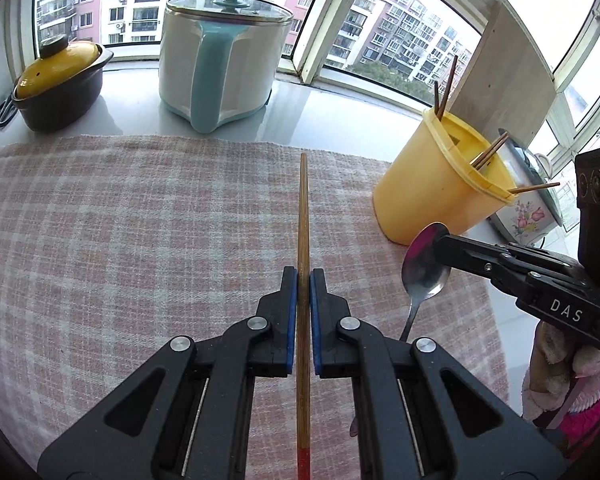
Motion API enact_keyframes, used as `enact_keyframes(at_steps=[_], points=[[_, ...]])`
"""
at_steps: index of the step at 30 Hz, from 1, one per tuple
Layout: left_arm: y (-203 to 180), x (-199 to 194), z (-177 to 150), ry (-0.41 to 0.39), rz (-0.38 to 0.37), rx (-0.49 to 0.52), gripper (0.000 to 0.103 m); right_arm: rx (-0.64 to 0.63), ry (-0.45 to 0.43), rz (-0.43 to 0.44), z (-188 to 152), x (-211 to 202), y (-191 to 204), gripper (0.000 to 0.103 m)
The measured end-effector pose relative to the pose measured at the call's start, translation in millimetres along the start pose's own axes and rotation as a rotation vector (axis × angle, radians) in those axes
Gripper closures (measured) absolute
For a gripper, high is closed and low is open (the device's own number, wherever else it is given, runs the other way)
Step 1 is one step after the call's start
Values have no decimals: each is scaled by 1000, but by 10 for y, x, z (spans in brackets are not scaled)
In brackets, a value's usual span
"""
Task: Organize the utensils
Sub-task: 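Lift the chopstick and silver spoon upright and carry them over the yellow container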
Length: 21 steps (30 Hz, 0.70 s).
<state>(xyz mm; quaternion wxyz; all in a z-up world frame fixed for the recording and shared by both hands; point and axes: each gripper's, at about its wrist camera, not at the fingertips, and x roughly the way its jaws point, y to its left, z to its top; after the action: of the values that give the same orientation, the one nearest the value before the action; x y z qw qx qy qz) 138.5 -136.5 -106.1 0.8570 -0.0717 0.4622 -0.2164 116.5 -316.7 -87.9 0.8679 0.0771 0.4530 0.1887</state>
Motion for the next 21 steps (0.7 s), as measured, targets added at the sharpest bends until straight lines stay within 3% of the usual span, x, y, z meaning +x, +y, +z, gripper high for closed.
enact_keyframes(at_steps=[21], points=[[-971,-292,571,-177,-79,28,99,-63,-111,-27,247,-1279,-531,103]])
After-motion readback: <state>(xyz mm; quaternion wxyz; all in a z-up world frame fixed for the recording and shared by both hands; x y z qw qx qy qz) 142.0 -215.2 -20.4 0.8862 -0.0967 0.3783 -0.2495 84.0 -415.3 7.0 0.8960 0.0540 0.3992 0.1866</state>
